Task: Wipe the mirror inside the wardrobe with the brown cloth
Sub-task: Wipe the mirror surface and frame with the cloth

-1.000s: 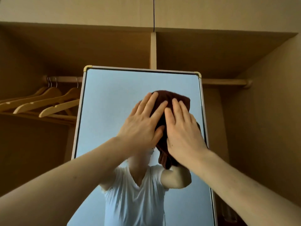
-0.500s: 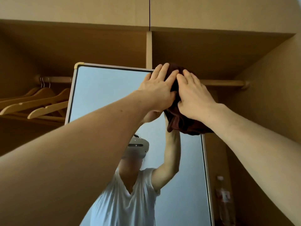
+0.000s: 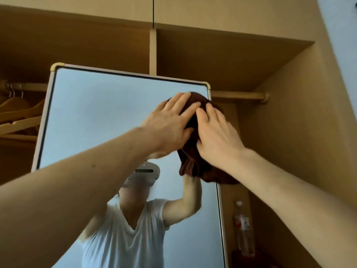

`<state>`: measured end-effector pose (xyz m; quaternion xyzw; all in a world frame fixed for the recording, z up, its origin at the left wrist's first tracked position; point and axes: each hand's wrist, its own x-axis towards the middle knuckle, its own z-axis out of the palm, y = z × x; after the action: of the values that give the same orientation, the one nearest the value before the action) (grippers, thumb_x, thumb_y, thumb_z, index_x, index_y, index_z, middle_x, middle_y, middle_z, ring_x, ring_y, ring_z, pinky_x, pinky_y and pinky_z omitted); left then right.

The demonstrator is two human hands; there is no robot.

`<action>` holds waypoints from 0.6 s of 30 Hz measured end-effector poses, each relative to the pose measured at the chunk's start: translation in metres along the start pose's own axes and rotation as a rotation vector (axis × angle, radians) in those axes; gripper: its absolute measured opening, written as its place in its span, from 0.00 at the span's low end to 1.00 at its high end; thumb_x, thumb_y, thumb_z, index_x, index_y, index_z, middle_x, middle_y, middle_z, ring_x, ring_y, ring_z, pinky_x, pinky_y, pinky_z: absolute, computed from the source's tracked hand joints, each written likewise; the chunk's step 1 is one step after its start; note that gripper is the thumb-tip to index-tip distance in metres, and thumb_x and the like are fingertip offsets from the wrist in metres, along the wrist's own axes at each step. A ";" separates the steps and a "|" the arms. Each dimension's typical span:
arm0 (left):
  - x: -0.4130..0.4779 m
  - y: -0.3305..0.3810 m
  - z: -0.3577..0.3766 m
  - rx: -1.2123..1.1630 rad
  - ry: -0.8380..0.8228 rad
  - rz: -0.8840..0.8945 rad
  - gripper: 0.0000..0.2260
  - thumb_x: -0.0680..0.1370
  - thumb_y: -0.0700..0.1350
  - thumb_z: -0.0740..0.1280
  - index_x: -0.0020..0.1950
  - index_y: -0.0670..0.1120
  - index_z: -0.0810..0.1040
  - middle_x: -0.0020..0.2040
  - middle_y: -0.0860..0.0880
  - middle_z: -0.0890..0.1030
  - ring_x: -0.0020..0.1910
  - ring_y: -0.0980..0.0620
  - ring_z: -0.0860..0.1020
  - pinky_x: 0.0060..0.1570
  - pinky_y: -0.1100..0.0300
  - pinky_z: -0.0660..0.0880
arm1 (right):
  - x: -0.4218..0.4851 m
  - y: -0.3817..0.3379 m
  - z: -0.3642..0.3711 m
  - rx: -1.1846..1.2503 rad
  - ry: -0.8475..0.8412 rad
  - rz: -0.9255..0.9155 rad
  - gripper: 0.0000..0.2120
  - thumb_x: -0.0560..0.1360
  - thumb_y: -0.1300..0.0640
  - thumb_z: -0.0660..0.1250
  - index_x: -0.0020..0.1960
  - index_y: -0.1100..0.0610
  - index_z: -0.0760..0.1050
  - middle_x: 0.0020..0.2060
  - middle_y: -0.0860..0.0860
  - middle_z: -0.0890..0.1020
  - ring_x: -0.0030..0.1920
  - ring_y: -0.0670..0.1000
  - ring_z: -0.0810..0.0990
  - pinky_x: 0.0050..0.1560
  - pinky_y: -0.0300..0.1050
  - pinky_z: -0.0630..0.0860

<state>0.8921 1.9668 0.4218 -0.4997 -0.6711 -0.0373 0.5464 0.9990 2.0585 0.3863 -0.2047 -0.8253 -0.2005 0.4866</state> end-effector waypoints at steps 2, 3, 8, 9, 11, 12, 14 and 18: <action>0.027 -0.007 -0.010 0.013 -0.006 -0.046 0.29 0.81 0.55 0.52 0.78 0.52 0.43 0.79 0.45 0.42 0.77 0.46 0.42 0.75 0.50 0.46 | 0.028 0.006 -0.012 0.020 0.021 0.011 0.34 0.76 0.57 0.64 0.75 0.60 0.49 0.74 0.60 0.54 0.74 0.60 0.53 0.67 0.56 0.63; 0.038 -0.009 -0.015 0.004 -0.021 -0.063 0.29 0.81 0.55 0.52 0.78 0.51 0.43 0.79 0.45 0.42 0.77 0.46 0.42 0.75 0.49 0.46 | 0.039 0.008 -0.016 0.035 0.028 0.015 0.35 0.75 0.58 0.65 0.74 0.60 0.50 0.73 0.60 0.56 0.73 0.60 0.55 0.66 0.56 0.64; 0.045 -0.009 -0.012 -0.056 -0.002 -0.088 0.28 0.82 0.55 0.50 0.78 0.51 0.42 0.79 0.46 0.41 0.77 0.46 0.40 0.74 0.50 0.45 | 0.050 0.007 -0.013 0.041 0.062 0.026 0.37 0.75 0.57 0.67 0.75 0.59 0.49 0.74 0.60 0.55 0.74 0.60 0.53 0.70 0.56 0.62; 0.039 -0.007 -0.009 -0.060 0.013 -0.085 0.28 0.82 0.55 0.49 0.78 0.51 0.42 0.79 0.45 0.41 0.77 0.46 0.40 0.74 0.50 0.44 | 0.044 0.006 -0.010 0.025 0.080 0.022 0.36 0.75 0.57 0.67 0.75 0.59 0.49 0.74 0.61 0.54 0.75 0.60 0.53 0.70 0.56 0.61; 0.023 -0.004 -0.002 -0.047 0.031 -0.060 0.28 0.82 0.55 0.49 0.78 0.50 0.42 0.79 0.45 0.41 0.77 0.46 0.40 0.74 0.50 0.44 | 0.027 0.000 -0.003 -0.012 0.098 0.008 0.36 0.75 0.56 0.66 0.75 0.60 0.49 0.74 0.62 0.54 0.74 0.61 0.53 0.70 0.56 0.61; 0.012 -0.002 0.001 -0.046 0.033 -0.038 0.28 0.82 0.55 0.50 0.78 0.50 0.42 0.79 0.45 0.41 0.77 0.46 0.40 0.74 0.51 0.45 | 0.016 -0.005 0.001 -0.025 0.085 0.008 0.36 0.75 0.55 0.65 0.75 0.60 0.48 0.74 0.63 0.53 0.74 0.62 0.52 0.71 0.56 0.61; -0.014 0.002 0.008 -0.044 0.025 0.009 0.28 0.82 0.55 0.50 0.78 0.50 0.42 0.79 0.44 0.41 0.77 0.46 0.40 0.75 0.51 0.44 | -0.011 -0.014 0.011 -0.043 0.040 0.003 0.37 0.76 0.54 0.63 0.75 0.61 0.45 0.74 0.64 0.50 0.74 0.64 0.50 0.71 0.57 0.59; -0.049 0.007 0.017 -0.001 -0.001 0.050 0.28 0.81 0.57 0.47 0.78 0.51 0.40 0.78 0.45 0.39 0.77 0.47 0.39 0.74 0.53 0.41 | -0.042 -0.020 0.021 -0.091 -0.020 -0.052 0.34 0.79 0.53 0.58 0.76 0.63 0.43 0.74 0.67 0.48 0.74 0.66 0.50 0.71 0.57 0.59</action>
<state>0.8800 1.9499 0.3740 -0.5168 -0.6586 -0.0237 0.5465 0.9920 2.0474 0.3370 -0.2068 -0.8252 -0.2484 0.4633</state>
